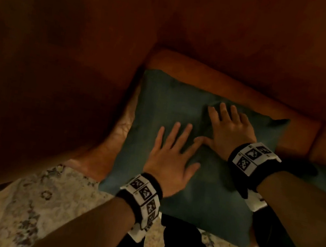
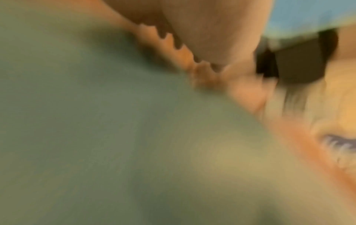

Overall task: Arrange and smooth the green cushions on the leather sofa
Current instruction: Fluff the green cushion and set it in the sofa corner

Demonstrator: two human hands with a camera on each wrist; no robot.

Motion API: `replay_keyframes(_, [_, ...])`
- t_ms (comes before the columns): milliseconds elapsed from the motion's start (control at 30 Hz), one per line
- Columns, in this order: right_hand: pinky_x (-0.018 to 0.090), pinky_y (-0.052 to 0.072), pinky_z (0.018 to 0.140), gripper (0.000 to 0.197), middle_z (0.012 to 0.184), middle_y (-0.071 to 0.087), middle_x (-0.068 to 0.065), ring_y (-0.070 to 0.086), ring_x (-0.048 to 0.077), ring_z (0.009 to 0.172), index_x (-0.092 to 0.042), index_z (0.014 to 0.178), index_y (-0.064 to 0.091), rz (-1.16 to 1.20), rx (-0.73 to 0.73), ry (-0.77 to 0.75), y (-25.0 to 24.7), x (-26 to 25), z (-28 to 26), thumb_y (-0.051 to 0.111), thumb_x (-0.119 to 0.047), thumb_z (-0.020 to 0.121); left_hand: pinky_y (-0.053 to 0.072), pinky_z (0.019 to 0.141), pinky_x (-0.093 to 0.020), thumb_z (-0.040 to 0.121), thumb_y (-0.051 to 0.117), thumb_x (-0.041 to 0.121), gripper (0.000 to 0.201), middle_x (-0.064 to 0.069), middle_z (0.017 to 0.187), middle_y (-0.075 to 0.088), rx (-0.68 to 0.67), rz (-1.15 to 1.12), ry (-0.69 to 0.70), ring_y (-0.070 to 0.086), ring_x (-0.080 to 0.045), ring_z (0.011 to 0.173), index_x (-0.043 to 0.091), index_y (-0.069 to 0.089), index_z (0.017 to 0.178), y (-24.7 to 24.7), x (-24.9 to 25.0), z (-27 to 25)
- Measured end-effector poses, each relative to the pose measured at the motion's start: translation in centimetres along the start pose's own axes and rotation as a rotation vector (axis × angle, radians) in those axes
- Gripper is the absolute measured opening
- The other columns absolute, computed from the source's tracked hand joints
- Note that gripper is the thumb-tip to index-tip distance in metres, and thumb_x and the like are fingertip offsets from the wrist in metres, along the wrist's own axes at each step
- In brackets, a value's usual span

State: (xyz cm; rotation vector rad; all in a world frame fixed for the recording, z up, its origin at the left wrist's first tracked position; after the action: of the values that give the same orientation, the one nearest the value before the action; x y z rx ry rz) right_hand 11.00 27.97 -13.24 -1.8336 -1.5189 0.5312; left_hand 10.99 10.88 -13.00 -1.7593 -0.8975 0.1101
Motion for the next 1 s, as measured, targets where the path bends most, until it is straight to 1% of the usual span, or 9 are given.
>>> replay_keyframes(100, [0.049,0.020,0.114,0.102,0.161,0.012,0.011,0.016,0.035,0.146,-0.024,0.152,0.005,-0.004,0.016,0.008,0.1,0.0,0.3,0.028,-0.086,0.074,0.002,0.118,-0.053,0.091,0.029,0.062,0.064,-0.002,0.160,0.012,0.028,0.005,-0.064,0.004,-0.029,0.148,0.039,0.016,0.149,4.0,-3.4,-2.5])
replay_keyframes(233, [0.051,0.022,0.114,0.103,0.160,0.016,0.012,0.020,0.036,0.144,-0.024,0.151,0.007,0.002,0.037,-0.005,0.2,-0.7,0.1,0.030,-0.088,0.073,0.011,0.117,-0.055,0.081,0.016,0.076,0.073,-0.002,0.161,0.003,-0.036,-0.470,-0.735,0.008,-0.030,0.146,0.050,-0.005,0.146,11.2,-10.9,-11.5])
replay_keyframes(367, [0.053,0.025,0.113,0.104,0.158,0.020,0.014,0.022,0.038,0.143,-0.020,0.150,0.011,-0.008,0.054,-0.001,0.4,-0.7,-1.0,0.032,-0.087,0.073,0.008,0.116,-0.058,0.091,0.006,0.066,0.069,-0.008,0.161,0.005,-0.121,-0.693,-1.141,0.008,-0.034,0.146,0.033,0.003,0.152,12.9,-13.0,-17.9])
replay_keyframes(433, [0.053,0.025,0.113,0.104,0.158,0.021,0.015,0.022,0.039,0.142,-0.019,0.150,0.012,-0.007,0.068,-0.004,0.4,-0.8,-1.4,0.032,-0.086,0.073,0.005,0.116,-0.059,0.094,0.008,0.060,0.069,-0.010,0.161,0.001,0.053,-0.442,-1.083,0.003,-0.032,0.147,0.025,0.004,0.152,9.0,-11.1,-15.9])
replay_keyframes(500, [0.053,0.026,0.113,0.104,0.157,0.021,0.015,0.023,0.039,0.142,-0.018,0.150,0.012,-0.027,0.074,-0.009,0.3,-1.0,-1.6,0.032,-0.086,0.073,0.004,0.116,-0.058,0.093,0.020,0.059,0.069,-0.011,0.160,0.007,0.218,-0.267,-0.721,0.005,-0.033,0.147,0.025,0.010,0.152,4.3,-6.1,-11.0])
replay_keyframes(633, [0.050,0.027,0.113,0.099,0.157,0.024,0.012,0.026,0.034,0.142,-0.021,0.150,0.017,0.015,0.131,-0.049,0.4,0.0,-1.8,0.032,-0.084,0.075,-0.001,0.114,-0.062,0.090,0.029,0.064,0.066,-0.006,0.161,0.004,0.124,-0.078,-0.167,-0.001,-0.038,0.146,0.039,0.014,0.150,3.2,2.2,-4.1])
replay_keyframes(867, [0.048,0.024,0.114,0.066,0.158,0.023,0.005,0.024,0.027,0.144,-0.026,0.149,0.021,0.184,0.108,0.059,2.2,8.1,-3.8,0.016,-0.062,0.095,0.000,0.113,-0.064,0.087,0.014,0.073,0.065,0.001,0.161,-0.005,-0.063,-0.425,-0.953,0.000,-0.036,0.147,0.054,-0.013,0.142,6.6,-9.1,-9.6])
replay_keyframes(933, [0.050,0.031,0.109,0.061,0.153,0.031,0.012,0.034,0.035,0.136,-0.019,0.145,0.028,0.289,0.019,0.236,2.4,11.4,-4.5,0.020,-0.057,0.098,0.000,0.114,-0.063,0.092,0.013,0.065,0.064,-0.003,0.161,-0.003,-0.068,-0.327,-0.971,-0.001,-0.035,0.147,0.042,-0.004,0.149,3.1,-10.9,-9.3])
replay_keyframes(1000, [0.050,0.034,0.106,0.060,0.148,0.036,0.015,0.039,0.038,0.132,-0.014,0.140,0.034,0.357,0.016,0.298,2.1,12.3,-5.0,0.023,-0.055,0.098,0.003,0.115,-0.060,0.095,0.014,0.057,0.063,-0.008,0.161,0.004,0.059,-0.109,-0.714,0.003,-0.035,0.146,0.032,0.003,0.152,-1.4,-10.0,-5.3])
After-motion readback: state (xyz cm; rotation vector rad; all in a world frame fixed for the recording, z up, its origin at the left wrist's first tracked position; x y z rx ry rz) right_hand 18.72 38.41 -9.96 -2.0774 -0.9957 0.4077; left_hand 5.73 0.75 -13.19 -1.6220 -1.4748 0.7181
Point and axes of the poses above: each hand's wrist, its own z-axis towards the middle knuckle, its own y-axis out of the palm, x = y × z, the point moved 4 cm from there along z, towards the middle knuckle
